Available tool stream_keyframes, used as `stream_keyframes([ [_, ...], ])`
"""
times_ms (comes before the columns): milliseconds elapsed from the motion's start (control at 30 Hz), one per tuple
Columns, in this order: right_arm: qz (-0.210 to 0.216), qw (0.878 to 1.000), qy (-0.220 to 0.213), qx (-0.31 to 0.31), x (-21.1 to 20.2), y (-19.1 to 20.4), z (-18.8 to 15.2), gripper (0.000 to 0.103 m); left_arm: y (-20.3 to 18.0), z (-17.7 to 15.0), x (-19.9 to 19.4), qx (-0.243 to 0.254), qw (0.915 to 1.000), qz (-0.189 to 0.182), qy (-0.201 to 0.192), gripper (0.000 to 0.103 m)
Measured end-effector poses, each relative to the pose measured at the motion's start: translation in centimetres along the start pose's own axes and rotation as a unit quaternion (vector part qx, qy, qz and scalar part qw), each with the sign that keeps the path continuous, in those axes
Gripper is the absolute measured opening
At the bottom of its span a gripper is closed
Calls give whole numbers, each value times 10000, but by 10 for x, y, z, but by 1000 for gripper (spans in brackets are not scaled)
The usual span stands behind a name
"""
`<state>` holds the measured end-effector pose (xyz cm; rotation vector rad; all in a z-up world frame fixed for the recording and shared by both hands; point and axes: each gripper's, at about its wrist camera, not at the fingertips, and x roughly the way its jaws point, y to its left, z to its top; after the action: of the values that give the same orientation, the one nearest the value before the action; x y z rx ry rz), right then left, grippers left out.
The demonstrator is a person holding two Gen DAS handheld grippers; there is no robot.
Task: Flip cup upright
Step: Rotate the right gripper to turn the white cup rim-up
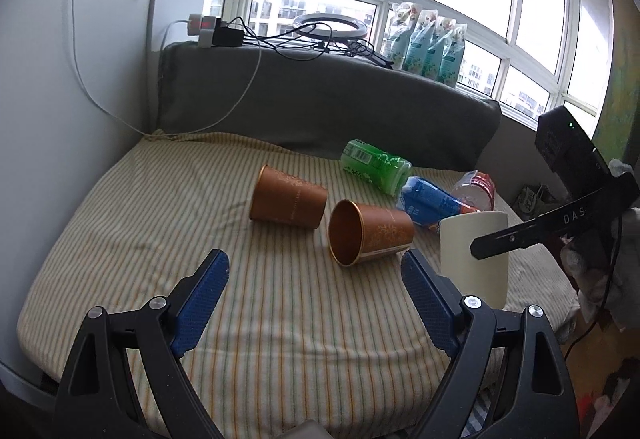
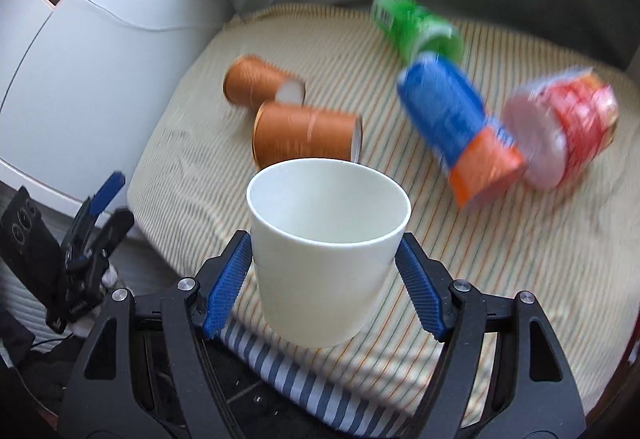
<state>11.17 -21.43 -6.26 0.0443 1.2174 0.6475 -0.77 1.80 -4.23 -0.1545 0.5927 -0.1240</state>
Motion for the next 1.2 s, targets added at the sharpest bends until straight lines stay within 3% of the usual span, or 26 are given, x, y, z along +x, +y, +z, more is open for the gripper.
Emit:
stream_keyframes([
  [233,184,9992,285,198,29,-11,-2,76,-10,-1,3,55,9999,-81,129,88],
  [733,235,9990,76,361,37,-24,8,80,-34,4,20,125,9969,-472,621,88],
  [1000,191,9974,-613,341,2,-33,-5,80,-55,8,29,192,9950,-598,782,88],
  [1200,-482,9868,-1545,-7,-37,-25,-34,82,-64,14,48,-27,9891,-898,1165,88],
])
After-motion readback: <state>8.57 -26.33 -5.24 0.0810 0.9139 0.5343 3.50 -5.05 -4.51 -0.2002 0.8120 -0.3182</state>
